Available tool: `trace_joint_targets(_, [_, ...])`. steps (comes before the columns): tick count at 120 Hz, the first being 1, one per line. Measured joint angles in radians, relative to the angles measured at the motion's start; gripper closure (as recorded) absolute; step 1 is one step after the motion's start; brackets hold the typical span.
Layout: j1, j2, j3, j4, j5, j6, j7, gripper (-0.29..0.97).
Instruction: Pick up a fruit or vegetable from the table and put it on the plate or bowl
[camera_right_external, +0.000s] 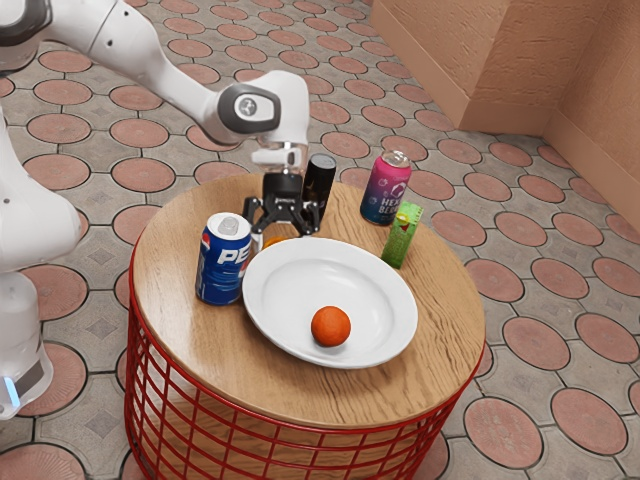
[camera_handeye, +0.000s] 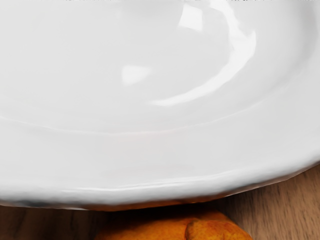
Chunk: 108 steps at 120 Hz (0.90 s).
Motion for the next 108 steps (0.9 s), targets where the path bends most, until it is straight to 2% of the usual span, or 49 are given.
trace_joint_targets(22, [-0.014,0.0,0.031,0.0,0.0,0.006,-0.003,0.02])
trace_joint_targets(29, [-0.015,0.0,0.033,-0.001,0.0,0.007,-0.003,0.09])
trace_joint_targets(42, [-0.011,0.001,0.034,-0.001,0.0,0.011,-0.004,0.3])
trace_joint_targets(50, [-0.011,0.0,0.034,0.0,0.0,0.015,-0.005,0.36])
trace_joint_targets(61, [-0.004,0.0,0.035,0.0,0.001,0.019,-0.007,0.4])
trace_joint_targets(68, [0.006,0.0,0.059,0.002,-0.001,0.019,-0.006,0.31])
trace_joint_targets(74, [0.036,0.0,0.071,0.007,-0.008,0.016,0.002,0.19])
trace_joint_targets(77, [0.053,0.0,0.072,0.011,-0.02,0.014,0.019,0.24])
trace_joint_targets(79, [0.067,0.0,0.072,0.016,-0.034,0.012,0.035,0.34])
trace_joint_targets(92, [0.162,0.001,0.052,0.059,-0.008,-0.022,0.029,0.34])
trace_joint_targets(108, [0.287,0.0,-0.074,0.121,0.004,-0.098,0.022,0.34])
